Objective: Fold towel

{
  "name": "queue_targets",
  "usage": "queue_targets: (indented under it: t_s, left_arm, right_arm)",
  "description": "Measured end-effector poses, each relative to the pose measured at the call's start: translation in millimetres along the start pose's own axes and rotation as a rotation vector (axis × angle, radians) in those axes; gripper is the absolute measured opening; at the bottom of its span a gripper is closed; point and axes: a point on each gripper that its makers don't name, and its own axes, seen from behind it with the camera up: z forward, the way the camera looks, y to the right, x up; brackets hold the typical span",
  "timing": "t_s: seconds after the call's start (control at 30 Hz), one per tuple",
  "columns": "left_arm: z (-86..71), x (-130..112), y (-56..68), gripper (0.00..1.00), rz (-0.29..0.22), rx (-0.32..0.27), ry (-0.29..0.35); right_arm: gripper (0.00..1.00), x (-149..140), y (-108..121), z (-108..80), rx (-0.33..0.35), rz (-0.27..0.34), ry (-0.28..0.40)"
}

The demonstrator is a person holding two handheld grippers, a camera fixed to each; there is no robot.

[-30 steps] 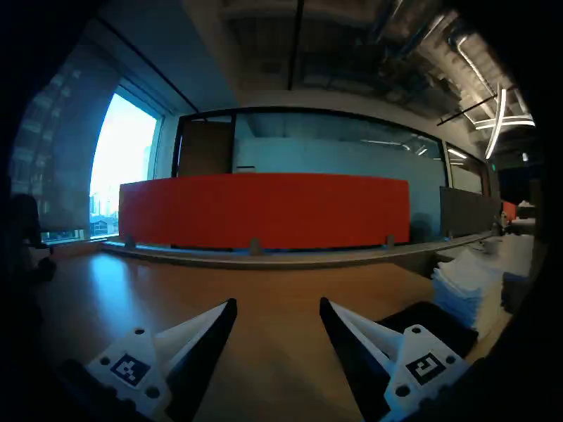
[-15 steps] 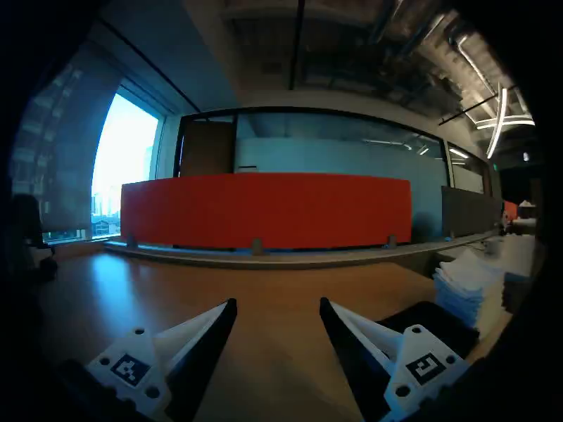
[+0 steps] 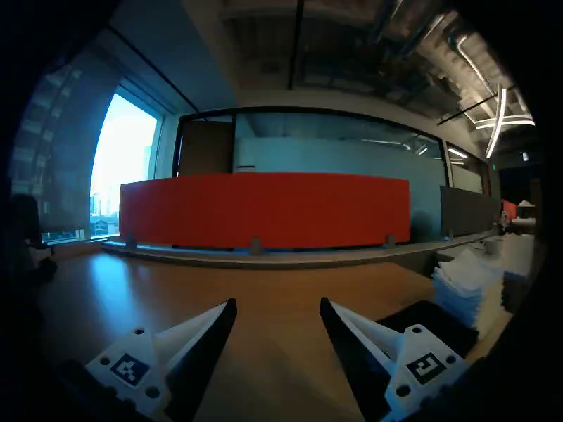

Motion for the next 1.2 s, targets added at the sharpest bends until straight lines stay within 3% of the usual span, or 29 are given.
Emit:
queue_targets:
  t_s: [0.4, 0.57, 1.2]
  left_arm:
    - [-0.4, 0.0, 0.3, 0.92, 0.0, 0.0, 0.0]
    - [-0.4, 0.1, 0.3, 0.92, 0.0, 0.0, 0.0]
    - [-0.2, 0.5, -0.4, 0.92, 0.0, 0.0, 0.0]
  right_arm:
    - [0.91, 0.1, -0.6, -0.1, 0.005, 0.0, -0.001]
    - [1.0, -0.4, -0.4, 0.0, 0.004, 0.0, 0.0]
    - [1.0, -0.2, -0.3, -0.3, 0.004, -0.001, 0.0]
